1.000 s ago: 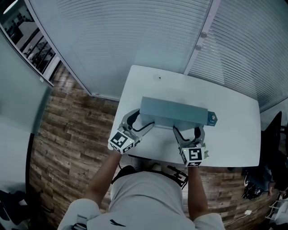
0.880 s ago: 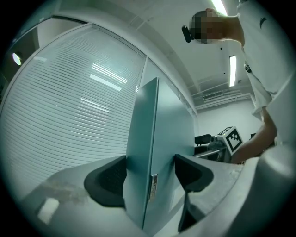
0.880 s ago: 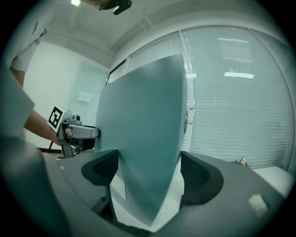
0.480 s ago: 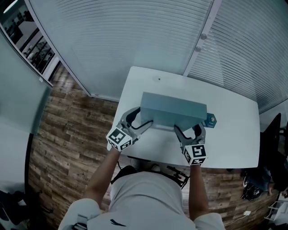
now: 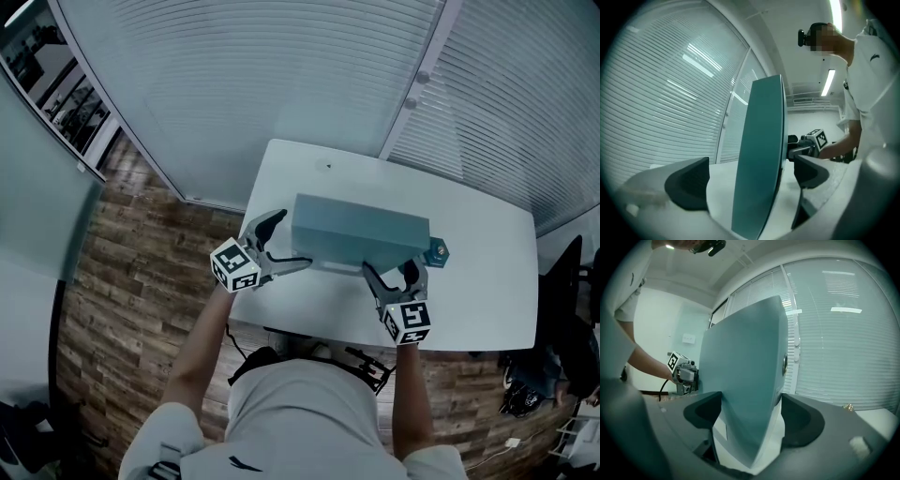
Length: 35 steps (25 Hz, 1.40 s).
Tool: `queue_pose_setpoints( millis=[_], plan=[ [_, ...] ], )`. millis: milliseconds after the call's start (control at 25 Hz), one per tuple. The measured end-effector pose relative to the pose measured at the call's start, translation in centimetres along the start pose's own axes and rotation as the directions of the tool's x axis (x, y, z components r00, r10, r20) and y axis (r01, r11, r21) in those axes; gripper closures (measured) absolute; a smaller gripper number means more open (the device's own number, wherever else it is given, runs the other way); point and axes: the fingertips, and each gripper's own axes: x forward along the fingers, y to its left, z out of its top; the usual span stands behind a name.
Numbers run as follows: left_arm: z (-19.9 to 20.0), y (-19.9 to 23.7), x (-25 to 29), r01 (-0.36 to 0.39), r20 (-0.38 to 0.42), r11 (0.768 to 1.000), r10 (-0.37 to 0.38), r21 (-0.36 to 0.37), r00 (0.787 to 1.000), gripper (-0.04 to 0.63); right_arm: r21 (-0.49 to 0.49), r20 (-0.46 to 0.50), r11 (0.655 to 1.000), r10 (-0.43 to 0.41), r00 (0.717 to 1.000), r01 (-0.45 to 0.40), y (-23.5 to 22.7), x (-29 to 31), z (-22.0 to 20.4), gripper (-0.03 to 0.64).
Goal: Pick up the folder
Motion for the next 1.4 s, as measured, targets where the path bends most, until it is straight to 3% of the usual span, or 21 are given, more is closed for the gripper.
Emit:
queue_pose_setpoints(
  millis=[320, 520, 840, 1120, 1400],
  plan=[
    [0.0, -2.6, 4.7, 0.199, -0.087, 0.980, -0.198, 0.004, 0.976, 0.020, -0.002, -0.008, 1.000, 0.005, 1.000, -0.005, 0.0, 0.2, 0.1, 0.216],
    [-0.4, -2.7, 6.0, 0.173, -0.131, 0.977, -0.157, 0.126, 0.979, 0.156, 0.004, -0.006, 1.000, -0.001, 1.000, 0.001, -0.7, 0.1, 0.1, 0.216],
    [-0.6, -2.8, 6.1, 0.168, -0.122, 0.974, -0.150, 0.154, 0.981, 0.173, 0.041, -0.001, 0.999, 0.036, 0.999, -0.036, -1.3, 0.0, -0.2, 0.197],
    [-0.6, -3.2, 5.0, 0.231, -0.138, 0.963, -0.212, 0.141, 0.968, 0.174, 0.073, -0.047, 0.971, 0.231, 0.972, -0.228, -0.6, 0.8, -0.3, 0.120],
    [-0.6, -3.5, 5.1, 0.237, -0.142, 0.962, -0.217, 0.138, 0.966, 0.176, 0.091, -0.098, 0.873, 0.486, 0.868, -0.478, 2.3, 3.3, -0.5, 0.105]
  ],
)
